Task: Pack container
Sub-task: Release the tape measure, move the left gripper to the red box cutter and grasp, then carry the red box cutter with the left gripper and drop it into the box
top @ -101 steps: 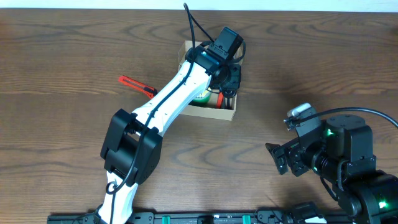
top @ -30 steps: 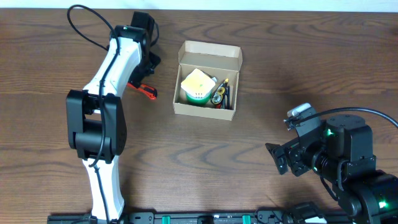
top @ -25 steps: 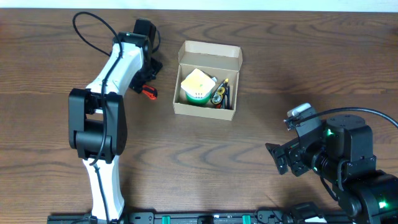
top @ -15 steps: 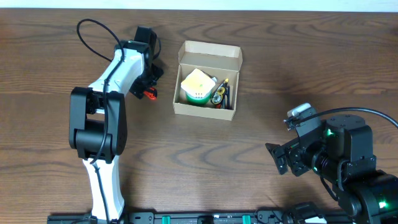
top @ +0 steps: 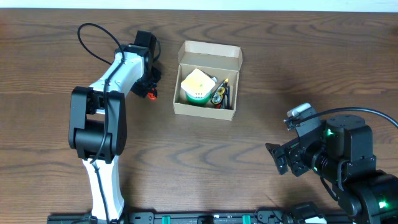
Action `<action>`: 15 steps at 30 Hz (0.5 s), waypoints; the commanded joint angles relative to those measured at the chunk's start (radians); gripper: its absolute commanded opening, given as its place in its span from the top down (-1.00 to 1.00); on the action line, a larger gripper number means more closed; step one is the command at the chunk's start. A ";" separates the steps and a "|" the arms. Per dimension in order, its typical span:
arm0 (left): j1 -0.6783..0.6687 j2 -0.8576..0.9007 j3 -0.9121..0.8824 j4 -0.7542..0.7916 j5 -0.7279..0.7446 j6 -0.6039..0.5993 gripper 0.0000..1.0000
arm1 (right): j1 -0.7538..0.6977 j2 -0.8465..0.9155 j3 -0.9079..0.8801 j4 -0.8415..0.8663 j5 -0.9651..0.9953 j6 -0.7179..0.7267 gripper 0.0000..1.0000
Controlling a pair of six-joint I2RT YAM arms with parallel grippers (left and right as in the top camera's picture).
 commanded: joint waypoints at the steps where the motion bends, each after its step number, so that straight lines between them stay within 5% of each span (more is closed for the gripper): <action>1: 0.003 0.051 -0.014 -0.001 0.053 -0.015 0.22 | -0.009 0.000 0.000 -0.002 -0.005 -0.014 -0.99; 15: 0.004 0.045 -0.005 -0.016 0.070 0.013 0.88 | -0.009 0.000 0.000 -0.002 -0.005 -0.014 -0.98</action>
